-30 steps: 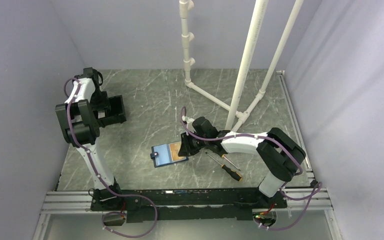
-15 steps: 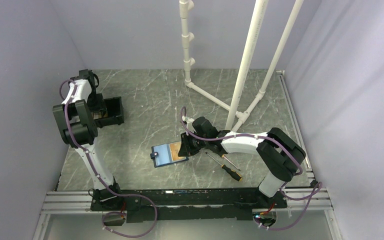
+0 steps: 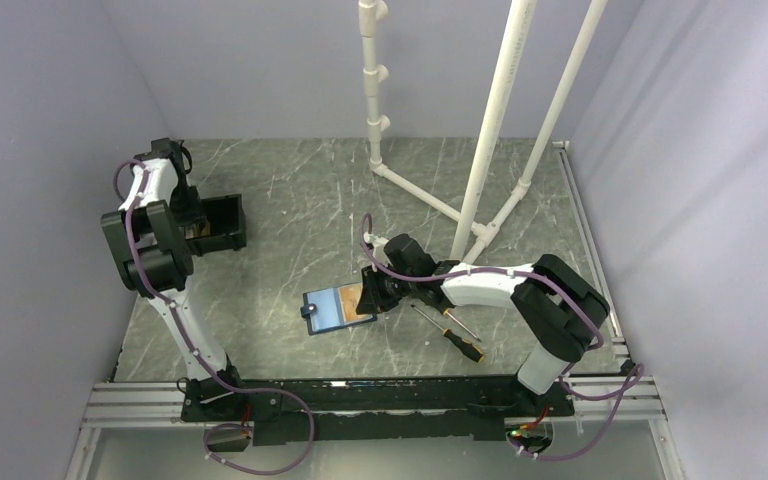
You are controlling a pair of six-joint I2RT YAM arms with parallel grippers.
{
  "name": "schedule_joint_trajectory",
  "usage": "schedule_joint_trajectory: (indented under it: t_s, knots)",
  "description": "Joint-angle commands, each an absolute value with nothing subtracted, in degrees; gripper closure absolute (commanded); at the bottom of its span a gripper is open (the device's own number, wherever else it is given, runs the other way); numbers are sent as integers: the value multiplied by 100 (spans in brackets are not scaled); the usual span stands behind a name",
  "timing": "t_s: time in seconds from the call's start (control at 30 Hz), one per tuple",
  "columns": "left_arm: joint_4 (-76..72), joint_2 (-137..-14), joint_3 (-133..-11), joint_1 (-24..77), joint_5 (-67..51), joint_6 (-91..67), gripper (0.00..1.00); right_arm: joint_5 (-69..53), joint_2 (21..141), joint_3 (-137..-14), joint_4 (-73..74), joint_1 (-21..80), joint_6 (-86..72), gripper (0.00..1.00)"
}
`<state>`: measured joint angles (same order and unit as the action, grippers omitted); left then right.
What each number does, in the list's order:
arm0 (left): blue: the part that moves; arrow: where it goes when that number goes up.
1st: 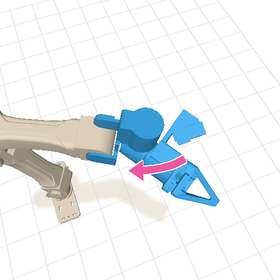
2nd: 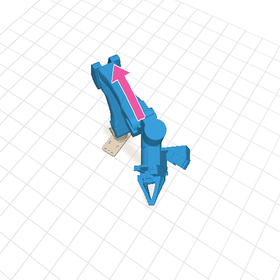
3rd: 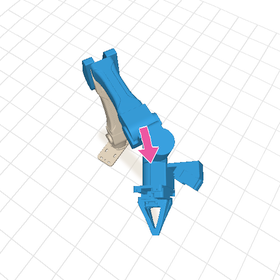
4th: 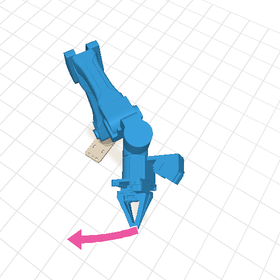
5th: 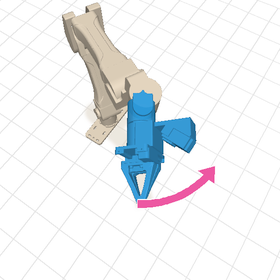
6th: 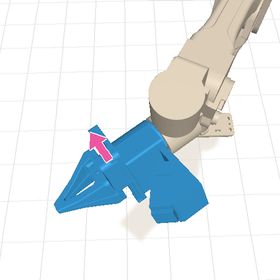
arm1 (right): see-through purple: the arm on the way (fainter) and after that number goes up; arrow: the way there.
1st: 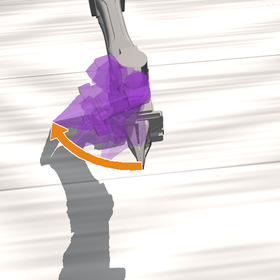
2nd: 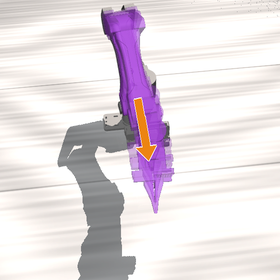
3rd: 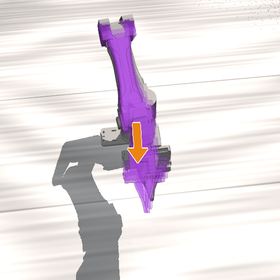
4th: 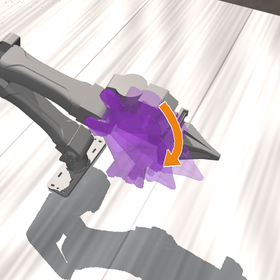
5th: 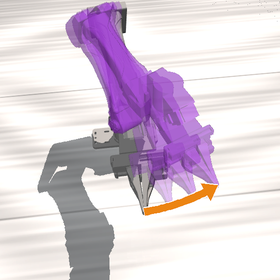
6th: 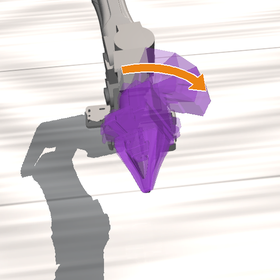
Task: Put the credit cards into the card holder
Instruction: Pick up the credit card from the storage box.
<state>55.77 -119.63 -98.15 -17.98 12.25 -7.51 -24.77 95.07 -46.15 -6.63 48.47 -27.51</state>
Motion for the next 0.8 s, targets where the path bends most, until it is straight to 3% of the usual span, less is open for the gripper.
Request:
schedule_joint_trajectory:
  t_s: [0.0, 0.13, 0.37, 0.43, 0.53, 0.77]
  knots:
    - [5694, -12142, -10177, -1872, 1199, -639, 52, -2600, 9519, -4755, -885, 4816, -2760, 83]
    - [5766, -12067, -10290, -1872, 1434, -608, 63, -2608, 9526, -4763, -879, 4816, -2760, 83]
    - [5707, -11856, -10231, -1872, 1390, -553, 66, -2641, 9575, -4768, -896, 4808, -2777, 83]
    - [5756, -11874, -10239, -1872, 1397, -583, 64, -2644, 9580, -4766, -896, 4809, -2777, 83]
    - [5734, -11837, -10184, -1872, 1442, -631, 50, -2644, 9595, -4772, -889, 4808, -2777, 83]
    - [5734, -11779, -10215, -1881, 1692, -711, 47, -2658, 9597, -4772, -892, 4808, -2777, 83]
